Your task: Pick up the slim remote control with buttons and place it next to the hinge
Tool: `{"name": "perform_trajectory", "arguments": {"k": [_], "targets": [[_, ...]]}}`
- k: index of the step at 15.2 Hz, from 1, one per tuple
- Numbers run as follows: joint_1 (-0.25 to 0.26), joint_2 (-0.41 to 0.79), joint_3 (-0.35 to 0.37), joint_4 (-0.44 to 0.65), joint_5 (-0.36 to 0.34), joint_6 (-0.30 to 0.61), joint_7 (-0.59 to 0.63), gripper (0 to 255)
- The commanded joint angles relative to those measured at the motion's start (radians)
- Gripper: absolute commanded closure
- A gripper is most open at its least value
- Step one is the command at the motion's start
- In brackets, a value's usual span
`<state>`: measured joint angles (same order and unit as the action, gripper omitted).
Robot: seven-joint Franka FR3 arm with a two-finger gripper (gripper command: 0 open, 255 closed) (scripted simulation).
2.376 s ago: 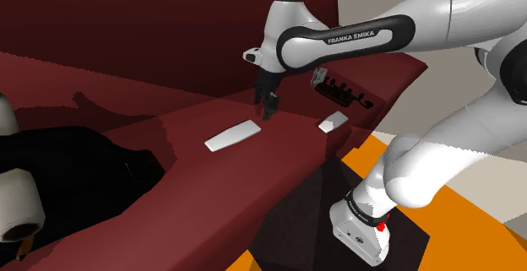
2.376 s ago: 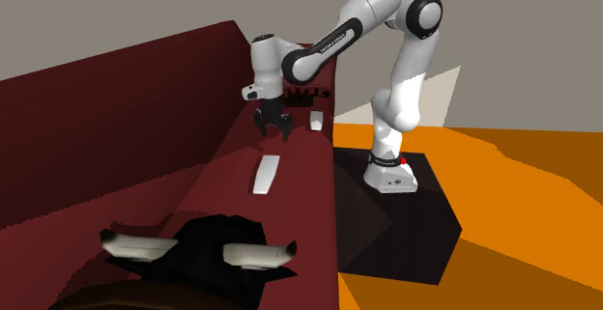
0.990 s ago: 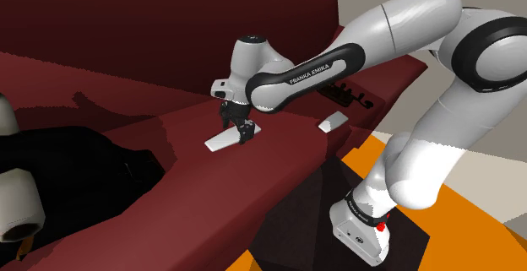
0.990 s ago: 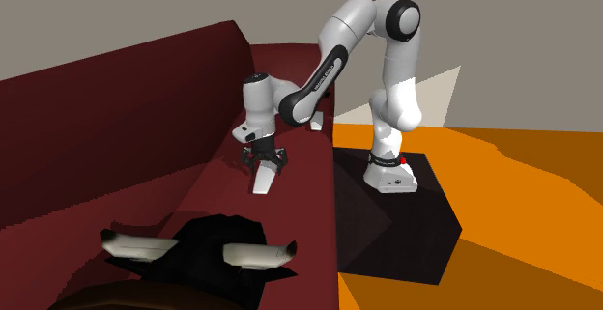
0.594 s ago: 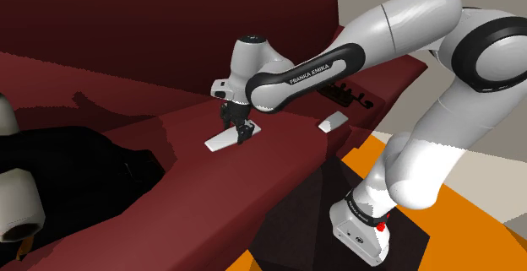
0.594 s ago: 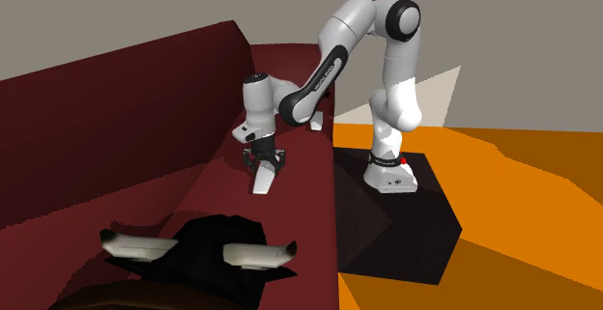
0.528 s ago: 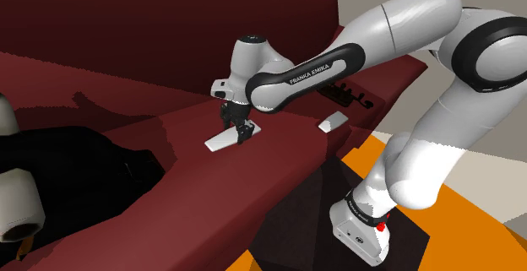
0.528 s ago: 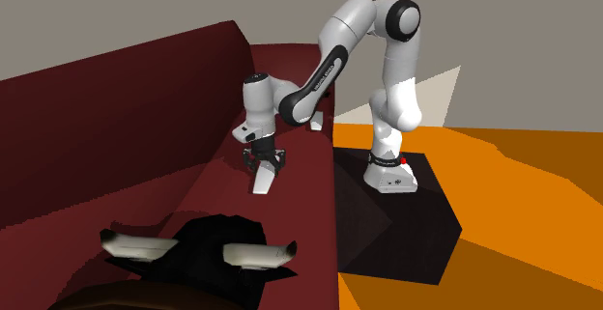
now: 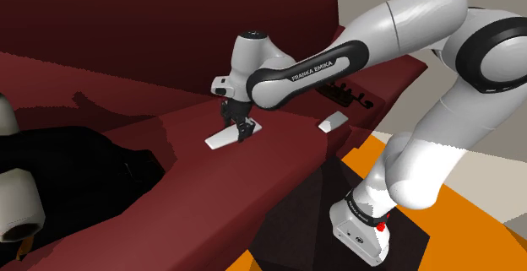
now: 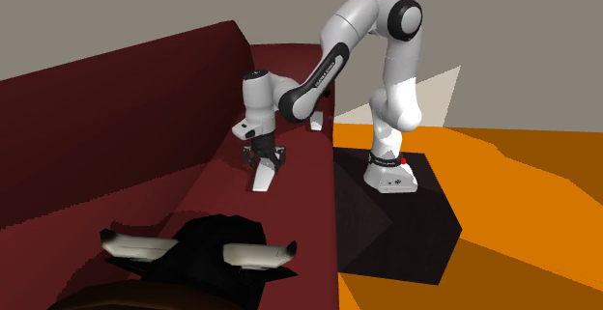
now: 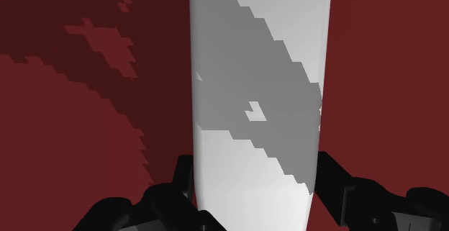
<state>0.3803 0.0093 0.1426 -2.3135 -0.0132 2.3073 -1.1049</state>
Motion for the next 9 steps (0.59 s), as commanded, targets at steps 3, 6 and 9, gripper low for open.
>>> {"name": "perform_trajectory", "arguments": {"k": [3, 6, 9], "targets": [[0.0, -0.033, 0.0, 0.022, 0.007, -0.054, -0.006, 255], [0.0, -0.056, -0.001, 0.04, 0.011, -0.095, -0.009, 255], [0.0, -0.076, -0.001, 0.06, 0.014, -0.136, -0.012, 255]]}}
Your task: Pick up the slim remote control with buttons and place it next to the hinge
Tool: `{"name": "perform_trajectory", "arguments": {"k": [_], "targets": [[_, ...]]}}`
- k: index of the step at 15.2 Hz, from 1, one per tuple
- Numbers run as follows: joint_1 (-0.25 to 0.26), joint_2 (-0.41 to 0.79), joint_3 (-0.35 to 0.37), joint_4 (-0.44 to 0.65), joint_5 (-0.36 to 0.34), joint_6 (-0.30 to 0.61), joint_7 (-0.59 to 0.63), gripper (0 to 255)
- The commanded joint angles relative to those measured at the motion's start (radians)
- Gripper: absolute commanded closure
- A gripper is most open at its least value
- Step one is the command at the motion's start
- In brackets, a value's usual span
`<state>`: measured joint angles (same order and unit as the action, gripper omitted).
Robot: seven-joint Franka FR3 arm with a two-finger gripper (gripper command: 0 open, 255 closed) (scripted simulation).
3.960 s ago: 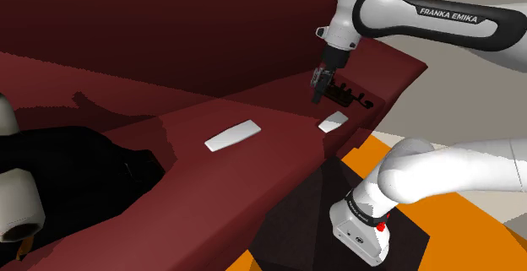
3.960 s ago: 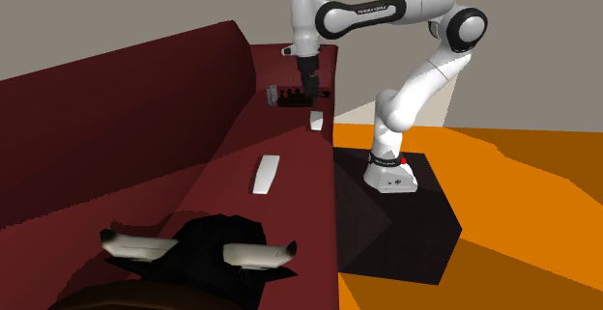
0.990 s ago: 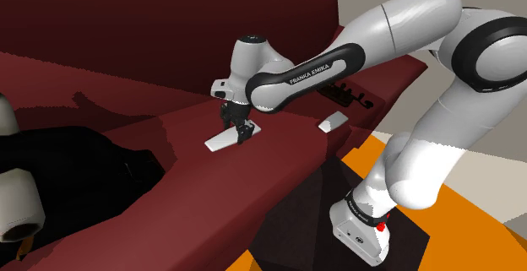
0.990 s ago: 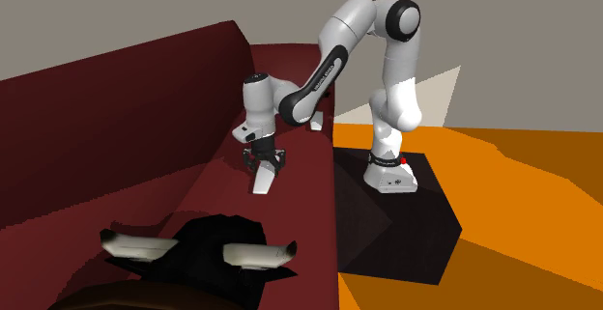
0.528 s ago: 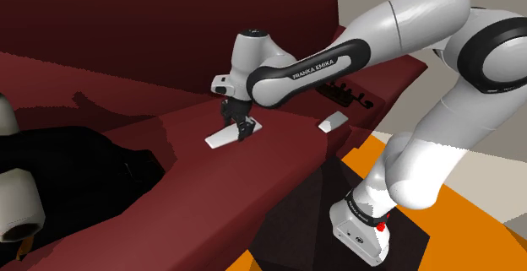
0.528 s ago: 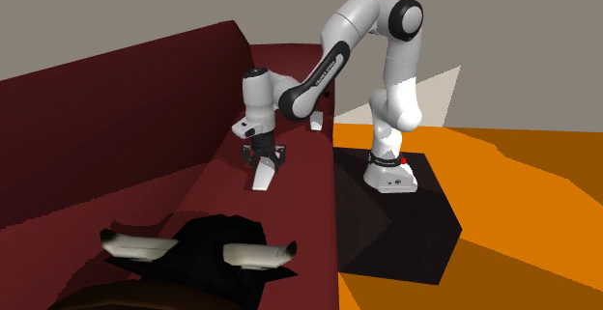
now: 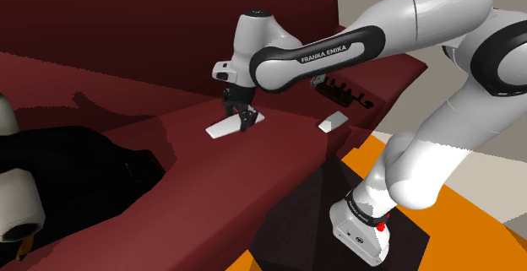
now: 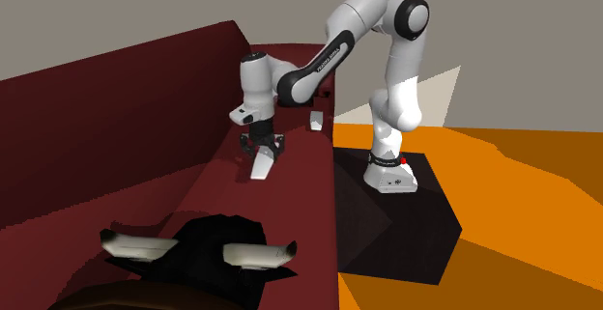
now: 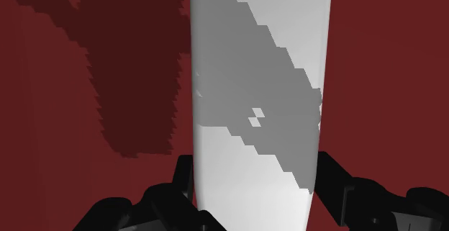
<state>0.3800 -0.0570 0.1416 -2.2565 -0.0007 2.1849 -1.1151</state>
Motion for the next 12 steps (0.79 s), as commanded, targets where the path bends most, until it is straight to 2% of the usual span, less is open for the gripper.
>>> {"name": "perform_trajectory", "arguments": {"k": [1, 12], "targets": [[0.0, -0.016, -0.001, 0.01, 0.003, -0.027, -0.003, 255], [-0.001, -0.073, -0.003, 0.102, 0.011, -0.175, -0.01, 255]]}}
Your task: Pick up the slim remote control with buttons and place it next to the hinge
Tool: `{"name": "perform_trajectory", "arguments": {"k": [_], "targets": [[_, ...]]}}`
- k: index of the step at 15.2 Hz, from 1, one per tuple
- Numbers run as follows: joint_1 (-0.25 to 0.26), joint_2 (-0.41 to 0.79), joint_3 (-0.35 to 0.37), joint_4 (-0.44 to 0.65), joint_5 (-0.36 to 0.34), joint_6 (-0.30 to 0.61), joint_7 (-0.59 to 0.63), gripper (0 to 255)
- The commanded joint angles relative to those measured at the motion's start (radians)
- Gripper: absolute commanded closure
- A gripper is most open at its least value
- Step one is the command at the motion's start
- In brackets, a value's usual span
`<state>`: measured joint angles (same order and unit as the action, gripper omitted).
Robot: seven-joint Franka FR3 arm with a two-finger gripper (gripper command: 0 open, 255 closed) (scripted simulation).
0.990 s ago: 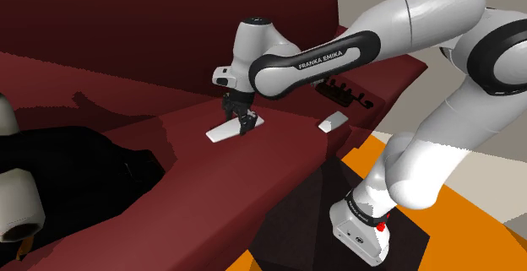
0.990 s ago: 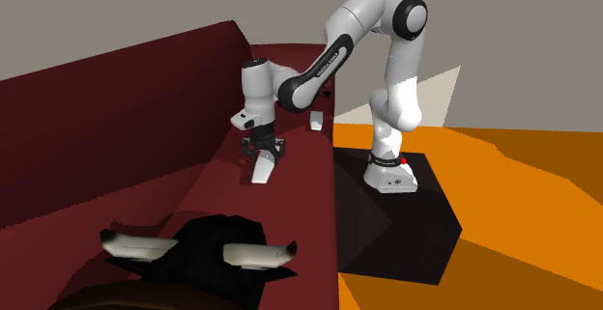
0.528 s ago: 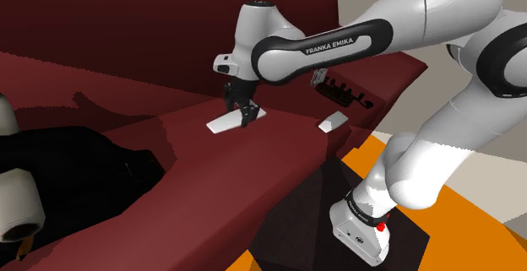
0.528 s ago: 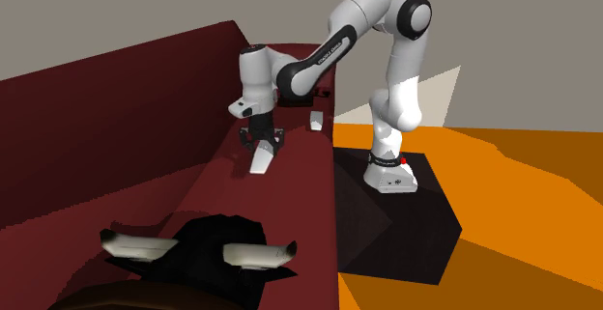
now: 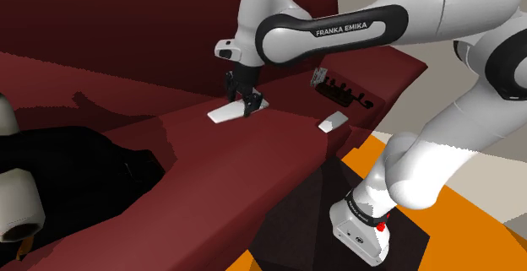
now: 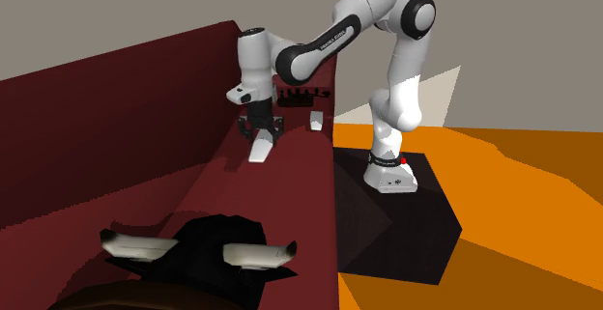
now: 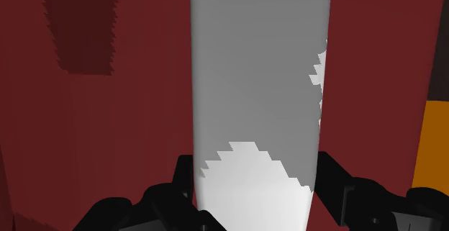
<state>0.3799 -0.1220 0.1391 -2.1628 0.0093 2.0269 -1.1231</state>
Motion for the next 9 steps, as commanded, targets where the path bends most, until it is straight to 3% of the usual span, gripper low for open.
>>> {"name": "perform_trajectory", "arguments": {"k": [1, 7, 9], "targets": [[-0.001, -0.012, -0.001, 0.018, 0.001, -0.03, -0.002, 255], [-0.001, -0.03, -0.003, 0.077, 0.003, -0.107, -0.005, 255], [-0.021, -0.057, -0.031, 0.048, 0.001, -0.105, -0.052, 255]]}}
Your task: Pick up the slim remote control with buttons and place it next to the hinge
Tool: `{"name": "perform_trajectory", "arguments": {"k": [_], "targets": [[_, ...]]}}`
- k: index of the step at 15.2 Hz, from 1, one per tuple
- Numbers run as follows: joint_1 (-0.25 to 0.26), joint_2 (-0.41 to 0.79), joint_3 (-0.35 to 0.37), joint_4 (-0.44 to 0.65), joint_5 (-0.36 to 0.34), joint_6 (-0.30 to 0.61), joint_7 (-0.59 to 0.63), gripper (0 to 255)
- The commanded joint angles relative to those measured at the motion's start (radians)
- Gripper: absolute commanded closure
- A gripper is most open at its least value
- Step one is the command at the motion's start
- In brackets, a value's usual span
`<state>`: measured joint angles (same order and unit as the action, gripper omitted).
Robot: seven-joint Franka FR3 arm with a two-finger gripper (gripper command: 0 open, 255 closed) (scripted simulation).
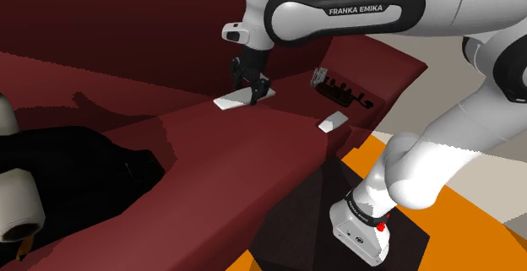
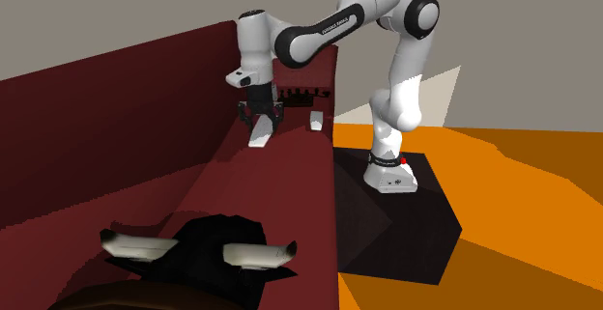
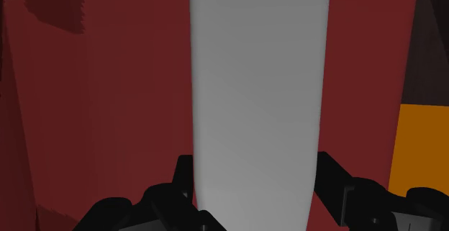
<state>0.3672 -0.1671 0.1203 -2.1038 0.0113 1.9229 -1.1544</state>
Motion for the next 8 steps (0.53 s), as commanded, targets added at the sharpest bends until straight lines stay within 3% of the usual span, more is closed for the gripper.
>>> {"name": "perform_trajectory", "arguments": {"k": [1, 8], "targets": [[-0.019, -0.024, -0.026, -0.024, -0.003, 0.0, -0.045, 255], [-0.092, -0.081, -0.132, -0.084, -0.027, 0.003, -0.212, 255]]}}
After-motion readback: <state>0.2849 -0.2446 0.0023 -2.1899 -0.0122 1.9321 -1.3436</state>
